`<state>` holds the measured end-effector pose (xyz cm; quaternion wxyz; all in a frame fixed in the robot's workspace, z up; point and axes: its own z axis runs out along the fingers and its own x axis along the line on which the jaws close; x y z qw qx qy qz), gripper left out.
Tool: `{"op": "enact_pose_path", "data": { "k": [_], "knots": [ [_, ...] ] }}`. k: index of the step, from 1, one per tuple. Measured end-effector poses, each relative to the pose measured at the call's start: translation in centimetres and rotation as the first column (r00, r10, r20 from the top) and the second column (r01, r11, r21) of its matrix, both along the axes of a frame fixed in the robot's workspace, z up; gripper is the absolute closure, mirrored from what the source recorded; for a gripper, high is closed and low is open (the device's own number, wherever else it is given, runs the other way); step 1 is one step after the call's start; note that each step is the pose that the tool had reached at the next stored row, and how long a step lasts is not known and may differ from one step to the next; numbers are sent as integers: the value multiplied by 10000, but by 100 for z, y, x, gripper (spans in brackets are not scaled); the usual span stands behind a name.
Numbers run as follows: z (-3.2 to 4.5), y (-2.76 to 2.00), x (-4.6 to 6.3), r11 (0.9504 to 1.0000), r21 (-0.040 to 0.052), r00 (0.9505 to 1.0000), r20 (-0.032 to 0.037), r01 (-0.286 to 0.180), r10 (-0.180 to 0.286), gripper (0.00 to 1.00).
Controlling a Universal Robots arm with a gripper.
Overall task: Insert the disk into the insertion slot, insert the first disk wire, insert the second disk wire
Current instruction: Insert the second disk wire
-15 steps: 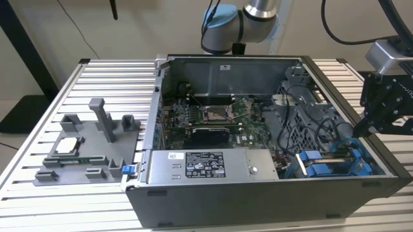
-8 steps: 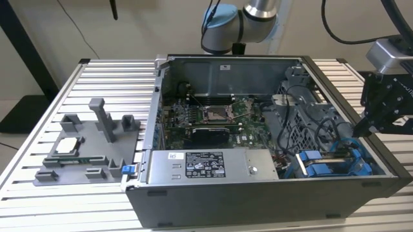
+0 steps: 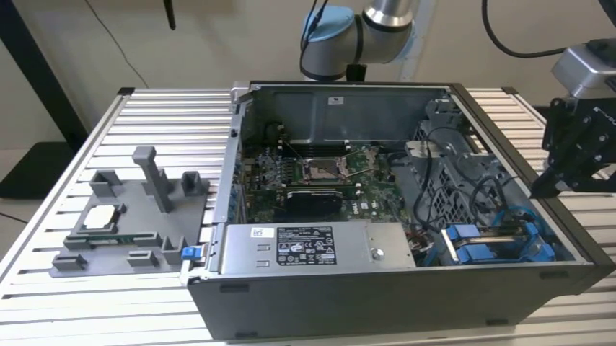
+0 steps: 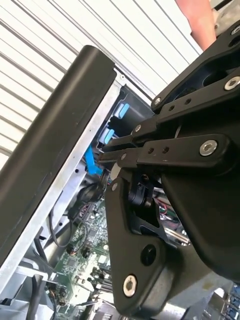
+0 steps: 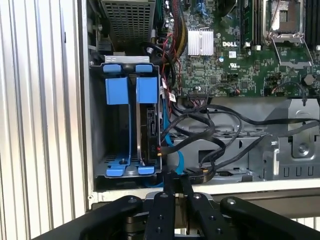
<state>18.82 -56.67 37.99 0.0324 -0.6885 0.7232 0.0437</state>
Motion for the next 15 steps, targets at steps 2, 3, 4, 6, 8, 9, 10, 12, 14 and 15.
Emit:
{"op": "enact_pose_path", "data": {
  "k": [2,3,4,6,8,9,10,12,14,15],
  "knots": [
    [28,0,-7,10000,1,10000,13,-1,1,100],
    [42,0,-10,10000,1,10000,20,-1,1,100],
    [56,0,-14,10000,1,10000,28,-1,1,100],
    [77,0,-26,10000,1,10000,42,-1,1,100],
    [95,0,-42,10000,0,10000,59,0,0,100],
    [103,0,-51,10000,1,10000,68,-1,1,100],
    [111,0,-62,10000,1,10000,80,0,0,100],
    [124,1,-86,10000,3,9999,108,-1,1,100],
    [137,0,-114,10000,1,9999,148,0,0,100],
    [143,0,-128,10000,0,9999,169,0,0,100]
  ]
}}
